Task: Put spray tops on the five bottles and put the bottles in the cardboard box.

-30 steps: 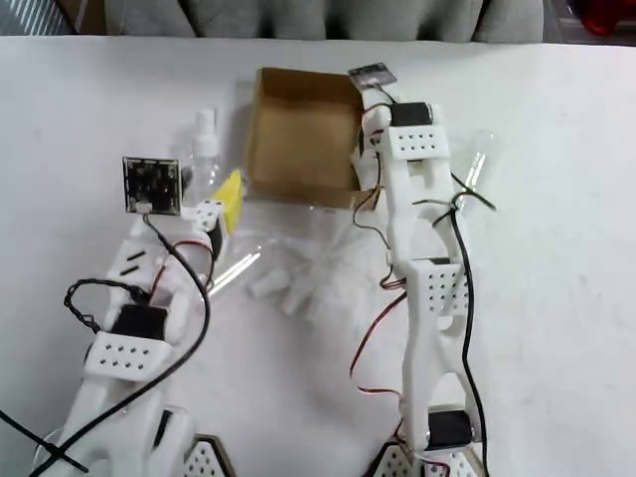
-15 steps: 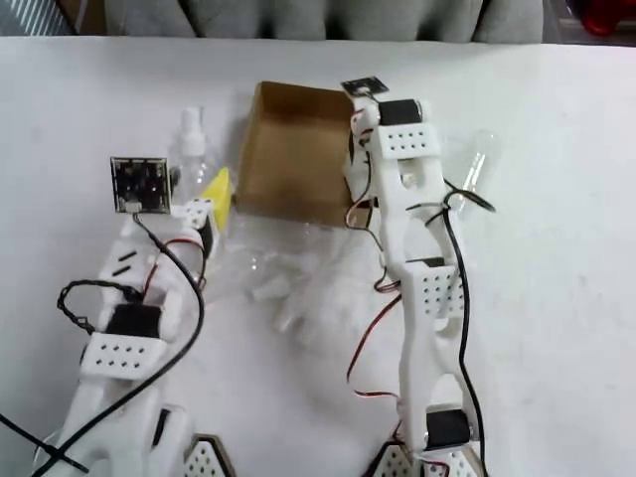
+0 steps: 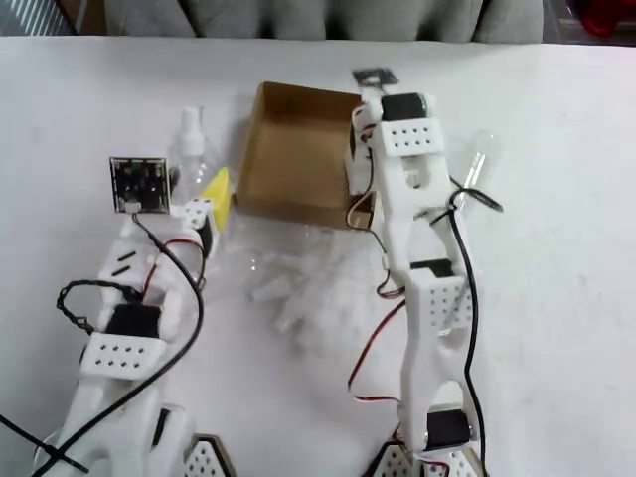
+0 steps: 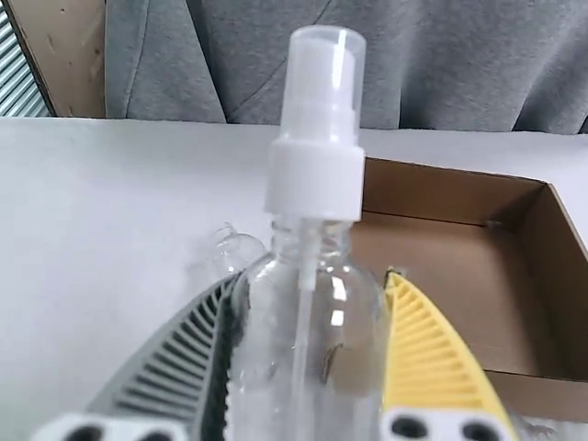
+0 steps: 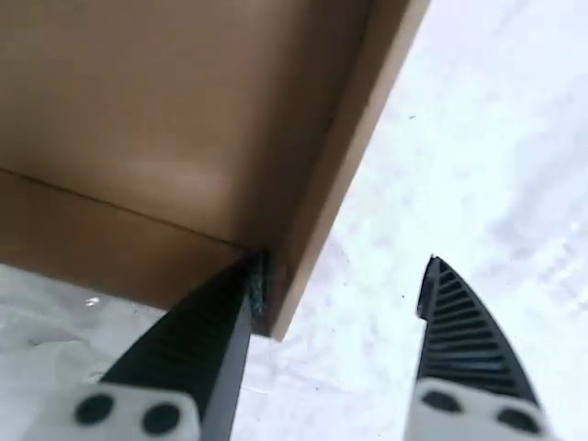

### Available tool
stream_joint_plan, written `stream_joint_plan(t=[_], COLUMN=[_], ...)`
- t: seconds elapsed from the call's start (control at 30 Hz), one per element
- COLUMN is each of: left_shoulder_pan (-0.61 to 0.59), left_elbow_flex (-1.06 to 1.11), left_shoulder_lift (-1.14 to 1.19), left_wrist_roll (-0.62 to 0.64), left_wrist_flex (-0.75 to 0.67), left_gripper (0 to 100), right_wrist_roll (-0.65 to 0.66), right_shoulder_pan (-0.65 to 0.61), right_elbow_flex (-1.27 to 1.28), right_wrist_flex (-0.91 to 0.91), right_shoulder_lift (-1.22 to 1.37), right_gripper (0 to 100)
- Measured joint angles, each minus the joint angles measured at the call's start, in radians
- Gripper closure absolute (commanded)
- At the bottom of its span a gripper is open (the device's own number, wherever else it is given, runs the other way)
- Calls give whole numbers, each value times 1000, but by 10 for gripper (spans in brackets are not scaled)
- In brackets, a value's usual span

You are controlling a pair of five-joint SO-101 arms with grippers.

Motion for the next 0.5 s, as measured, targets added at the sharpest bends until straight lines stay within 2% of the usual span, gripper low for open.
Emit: stream_joint_plan(t=[0.13, 0.23, 0.5], left_shoulder_pan=[-2, -20, -43], left_elbow_flex=[0, 0, 0], left_shoulder_lift=[0, 0, 0], left_wrist_roll=[0, 0, 0], left_wrist_flex=[0, 0, 0], left_gripper=[976, 976, 976], right_wrist_roll=[-11, -72, -129], right_shoulder_pan=[-3, -12, -37], right_elbow_flex=[0, 0, -2], right_wrist_flex=[2, -8, -95], right_shoulder_lift=[-78, -92, -6], right_gripper=[776, 776, 789])
